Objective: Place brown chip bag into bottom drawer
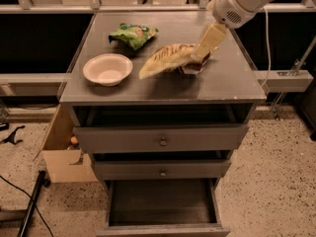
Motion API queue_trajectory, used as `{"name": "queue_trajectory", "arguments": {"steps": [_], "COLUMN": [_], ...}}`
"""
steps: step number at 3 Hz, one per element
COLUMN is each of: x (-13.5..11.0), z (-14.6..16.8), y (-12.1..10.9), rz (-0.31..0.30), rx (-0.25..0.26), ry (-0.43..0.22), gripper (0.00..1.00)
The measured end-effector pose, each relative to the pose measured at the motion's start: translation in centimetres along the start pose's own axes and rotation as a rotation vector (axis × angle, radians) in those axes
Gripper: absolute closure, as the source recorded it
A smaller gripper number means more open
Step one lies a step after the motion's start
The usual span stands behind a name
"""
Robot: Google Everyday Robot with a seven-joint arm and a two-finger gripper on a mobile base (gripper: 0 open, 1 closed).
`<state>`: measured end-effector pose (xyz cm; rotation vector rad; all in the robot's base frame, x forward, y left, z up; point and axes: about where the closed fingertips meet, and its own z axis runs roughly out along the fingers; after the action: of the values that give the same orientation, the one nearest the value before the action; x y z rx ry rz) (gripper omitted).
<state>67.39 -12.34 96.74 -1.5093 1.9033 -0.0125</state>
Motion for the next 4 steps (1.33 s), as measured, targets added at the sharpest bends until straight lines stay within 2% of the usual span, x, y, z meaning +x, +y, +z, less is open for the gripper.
{"name": "queue_trajectory", "arguments": {"steps": [2,4], "x": [-0.1,0.1], "z": [-0.3,-2.6], "y": [0.4,3.2], "rz": [-0.005,-0.007], "rx": [-0.008,-0.077], "ry": [0.015,0.065], "gripper": [0.00,0.00]}}
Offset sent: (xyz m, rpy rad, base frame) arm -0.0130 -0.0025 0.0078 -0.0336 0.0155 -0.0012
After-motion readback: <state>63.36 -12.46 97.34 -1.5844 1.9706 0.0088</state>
